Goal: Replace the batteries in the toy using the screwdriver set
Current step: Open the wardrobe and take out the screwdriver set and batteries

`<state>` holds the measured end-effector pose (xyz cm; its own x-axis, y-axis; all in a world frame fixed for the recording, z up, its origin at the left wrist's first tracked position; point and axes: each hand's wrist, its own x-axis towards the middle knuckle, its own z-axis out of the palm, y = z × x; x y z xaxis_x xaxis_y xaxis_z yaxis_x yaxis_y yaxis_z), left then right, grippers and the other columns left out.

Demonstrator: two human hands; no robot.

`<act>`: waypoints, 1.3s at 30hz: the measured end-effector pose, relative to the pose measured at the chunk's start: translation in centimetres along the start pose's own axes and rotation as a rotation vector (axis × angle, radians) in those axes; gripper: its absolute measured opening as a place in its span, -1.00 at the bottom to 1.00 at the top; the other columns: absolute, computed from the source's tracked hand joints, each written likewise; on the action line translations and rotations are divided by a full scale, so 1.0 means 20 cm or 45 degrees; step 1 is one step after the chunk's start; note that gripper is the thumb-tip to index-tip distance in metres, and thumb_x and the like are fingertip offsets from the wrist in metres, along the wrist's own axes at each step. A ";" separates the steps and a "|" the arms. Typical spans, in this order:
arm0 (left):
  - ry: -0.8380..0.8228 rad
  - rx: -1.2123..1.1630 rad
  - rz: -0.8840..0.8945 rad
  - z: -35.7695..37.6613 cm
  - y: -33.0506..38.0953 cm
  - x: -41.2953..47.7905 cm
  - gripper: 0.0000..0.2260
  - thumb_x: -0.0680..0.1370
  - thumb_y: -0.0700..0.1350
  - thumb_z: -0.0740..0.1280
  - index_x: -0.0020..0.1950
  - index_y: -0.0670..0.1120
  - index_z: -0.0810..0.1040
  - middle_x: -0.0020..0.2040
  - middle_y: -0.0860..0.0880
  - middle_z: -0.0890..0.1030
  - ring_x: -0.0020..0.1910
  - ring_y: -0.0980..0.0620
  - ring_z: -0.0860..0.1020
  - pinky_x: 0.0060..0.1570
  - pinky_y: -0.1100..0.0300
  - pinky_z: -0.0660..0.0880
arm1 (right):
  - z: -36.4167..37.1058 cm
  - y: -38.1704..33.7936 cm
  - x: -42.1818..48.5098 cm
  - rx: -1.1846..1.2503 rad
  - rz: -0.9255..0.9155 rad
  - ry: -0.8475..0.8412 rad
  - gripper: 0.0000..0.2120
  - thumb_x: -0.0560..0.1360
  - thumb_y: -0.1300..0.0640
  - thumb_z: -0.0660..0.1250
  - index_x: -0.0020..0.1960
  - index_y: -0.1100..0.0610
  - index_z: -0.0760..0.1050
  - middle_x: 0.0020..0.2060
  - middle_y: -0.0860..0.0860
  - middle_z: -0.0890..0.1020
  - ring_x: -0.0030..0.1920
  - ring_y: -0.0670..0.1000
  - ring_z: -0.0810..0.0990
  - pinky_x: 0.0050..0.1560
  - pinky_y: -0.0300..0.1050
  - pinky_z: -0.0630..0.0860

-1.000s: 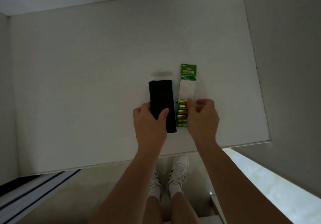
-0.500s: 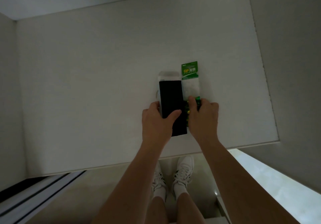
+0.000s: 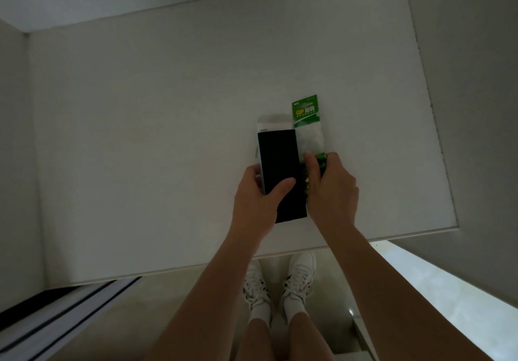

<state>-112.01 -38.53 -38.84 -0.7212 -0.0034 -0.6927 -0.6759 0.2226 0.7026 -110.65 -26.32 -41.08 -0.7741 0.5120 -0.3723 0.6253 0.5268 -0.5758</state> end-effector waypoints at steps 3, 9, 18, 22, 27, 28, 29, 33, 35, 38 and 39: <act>-0.029 -0.224 -0.032 -0.01 0.00 -0.02 -0.60 0.51 -0.13 0.48 0.31 -0.07 0.48 0.12 -0.07 0.67 0.02 0.00 0.69 -0.03 0.05 0.67 | -0.04 -0.01 -0.01 0.263 -0.027 -0.019 -0.68 0.65 -0.10 0.19 -0.08 0.14 0.43 -0.33 -0.11 0.51 -0.34 -0.18 0.54 -0.32 -0.29 0.38; -0.103 -0.518 -0.036 -0.05 0.15 -0.16 -0.74 0.56 -0.16 0.40 0.24 -0.08 0.52 0.01 -0.02 0.73 0.00 -0.03 0.71 -0.10 0.09 0.66 | -0.20 -0.09 -0.09 0.565 0.046 0.001 -0.70 0.64 -0.07 0.21 -0.11 0.13 0.46 -0.31 -0.07 0.55 -0.37 -0.24 0.53 -0.38 -0.43 0.41; -0.193 -0.552 0.098 -0.16 0.56 -0.67 -0.63 0.47 -0.08 0.41 0.25 -0.13 0.52 -0.01 -0.01 0.73 0.03 -0.05 0.70 -0.01 -0.01 0.65 | -0.65 -0.41 -0.43 0.697 0.019 0.126 -0.70 0.64 -0.10 0.19 -0.17 0.06 0.43 -0.35 -0.10 0.54 -0.41 -0.28 0.52 -0.39 -0.41 0.42; -0.248 -0.537 0.142 -0.25 0.70 -0.93 -0.51 0.40 -0.04 0.42 0.29 -0.17 0.50 -0.01 -0.03 0.73 0.05 -0.08 0.70 0.06 -0.05 0.63 | -0.85 -0.55 -0.65 0.701 0.011 0.174 -0.71 0.64 -0.10 0.18 -0.18 0.02 0.42 -0.35 -0.09 0.56 -0.40 -0.26 0.55 -0.36 -0.33 0.49; -0.416 -0.409 0.174 -0.32 0.79 -1.19 -0.50 0.40 -0.01 0.43 0.31 -0.12 0.48 -0.02 0.05 0.73 0.03 0.00 0.70 -0.04 0.08 0.63 | -1.06 -0.69 -0.95 0.751 0.119 0.284 -0.72 0.64 -0.10 0.19 -0.14 0.04 0.45 -0.32 -0.06 0.56 -0.33 -0.12 0.55 -0.27 -0.12 0.52; -0.465 -0.375 0.176 -0.33 0.80 -1.24 -0.49 0.40 0.00 0.43 0.31 -0.11 0.48 -0.02 0.05 0.73 0.03 0.01 0.70 -0.03 0.07 0.63 | -1.09 -0.70 -1.01 0.752 0.154 0.327 -0.72 0.64 -0.10 0.18 -0.14 0.04 0.44 -0.32 -0.05 0.55 -0.33 -0.12 0.55 -0.29 -0.12 0.51; -0.518 -0.341 0.173 -0.35 0.81 -1.28 -0.49 0.39 0.01 0.44 0.31 -0.11 0.48 -0.01 0.05 0.73 0.03 0.01 0.70 -0.02 0.05 0.62 | -1.12 -0.71 -1.08 0.758 0.192 0.374 -0.72 0.64 -0.11 0.18 -0.14 0.03 0.44 -0.33 -0.06 0.54 -0.35 -0.13 0.54 -0.32 -0.13 0.49; -0.723 -0.187 0.179 -0.39 0.81 -1.44 -0.63 0.50 -0.07 0.43 0.29 -0.08 0.50 0.02 0.01 0.72 0.03 -0.02 0.70 -0.08 0.10 0.64 | -1.19 -0.71 -1.36 0.817 0.328 0.551 -0.73 0.65 -0.10 0.18 -0.12 0.05 0.46 -0.33 -0.05 0.56 -0.40 -0.19 0.55 -0.45 -0.27 0.46; -0.798 -0.099 0.187 -0.41 0.80 -1.51 -0.66 0.53 -0.09 0.42 0.29 -0.05 0.50 0.05 -0.01 0.71 0.03 -0.02 0.70 -0.11 0.12 0.64 | -1.20 -0.71 -1.48 0.823 0.377 0.641 -0.73 0.65 -0.09 0.19 -0.08 0.08 0.47 -0.30 -0.04 0.58 -0.38 -0.20 0.58 -0.45 -0.32 0.46; -0.910 0.029 0.183 -0.42 0.77 -1.61 -0.64 0.52 -0.05 0.43 0.30 -0.05 0.49 0.10 -0.06 0.69 0.05 -0.03 0.69 -0.05 0.06 0.64 | -1.20 -0.69 -1.67 0.790 0.451 0.773 -0.71 0.65 -0.11 0.19 -0.07 0.09 0.48 -0.25 0.01 0.61 -0.28 -0.09 0.62 -0.34 -0.14 0.57; -0.946 0.076 0.188 -0.42 0.77 -1.65 -0.62 0.51 -0.02 0.43 0.30 -0.04 0.49 0.11 -0.07 0.68 0.05 -0.03 0.69 -0.03 0.02 0.64 | -1.20 -0.68 -1.72 0.807 0.484 0.806 -0.71 0.64 -0.11 0.19 -0.08 0.08 0.48 -0.25 0.01 0.62 -0.26 -0.04 0.63 -0.29 -0.06 0.60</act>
<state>-100.00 -43.13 -3.83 -0.4974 0.6834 -0.5344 -0.5554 0.2223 0.8013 -90.16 -34.86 -2.96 -0.2194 0.9401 -0.2608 0.5102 -0.1173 -0.8520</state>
